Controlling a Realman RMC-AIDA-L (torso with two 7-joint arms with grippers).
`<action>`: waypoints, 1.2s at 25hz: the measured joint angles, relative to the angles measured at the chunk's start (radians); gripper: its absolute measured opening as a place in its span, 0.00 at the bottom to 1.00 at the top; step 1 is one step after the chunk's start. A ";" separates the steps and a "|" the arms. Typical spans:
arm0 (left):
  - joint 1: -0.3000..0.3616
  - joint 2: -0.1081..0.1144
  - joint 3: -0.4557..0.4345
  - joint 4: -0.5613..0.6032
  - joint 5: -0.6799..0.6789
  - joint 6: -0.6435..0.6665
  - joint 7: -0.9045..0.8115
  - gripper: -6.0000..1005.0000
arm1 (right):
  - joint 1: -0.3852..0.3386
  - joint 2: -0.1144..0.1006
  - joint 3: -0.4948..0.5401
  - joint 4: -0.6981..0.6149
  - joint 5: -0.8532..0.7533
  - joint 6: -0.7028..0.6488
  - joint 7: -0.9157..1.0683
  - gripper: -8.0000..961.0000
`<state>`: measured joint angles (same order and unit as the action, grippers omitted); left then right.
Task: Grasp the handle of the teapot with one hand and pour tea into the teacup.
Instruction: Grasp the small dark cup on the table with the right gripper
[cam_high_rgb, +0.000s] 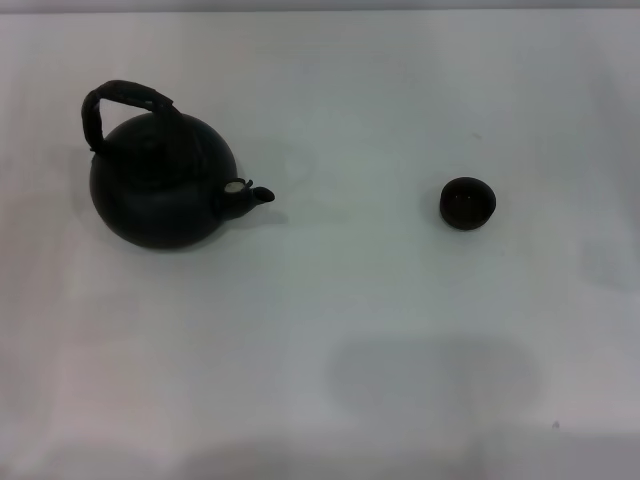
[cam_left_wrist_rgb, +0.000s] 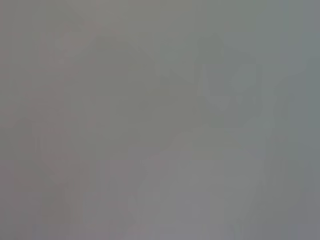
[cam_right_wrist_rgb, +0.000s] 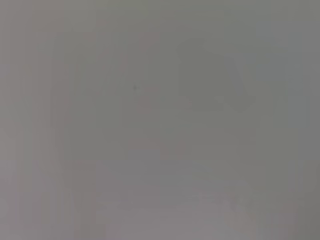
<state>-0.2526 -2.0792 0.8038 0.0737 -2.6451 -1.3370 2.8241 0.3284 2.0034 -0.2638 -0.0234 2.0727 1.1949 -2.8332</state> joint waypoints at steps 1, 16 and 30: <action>-0.003 -0.001 0.000 0.000 0.000 -0.001 0.000 0.89 | 0.000 0.000 0.000 -0.003 0.000 0.000 -0.001 0.89; -0.035 -0.001 0.006 -0.014 0.006 0.015 0.000 0.89 | -0.004 0.000 -0.004 -0.013 -0.002 -0.010 -0.015 0.89; -0.018 -0.003 0.009 -0.028 0.010 0.006 -0.004 0.89 | -0.020 -0.003 -0.046 -0.040 -0.016 0.046 0.017 0.89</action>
<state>-0.2705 -2.0824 0.8129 0.0460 -2.6354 -1.3309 2.8197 0.3082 2.0006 -0.3100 -0.0630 2.0571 1.2405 -2.8159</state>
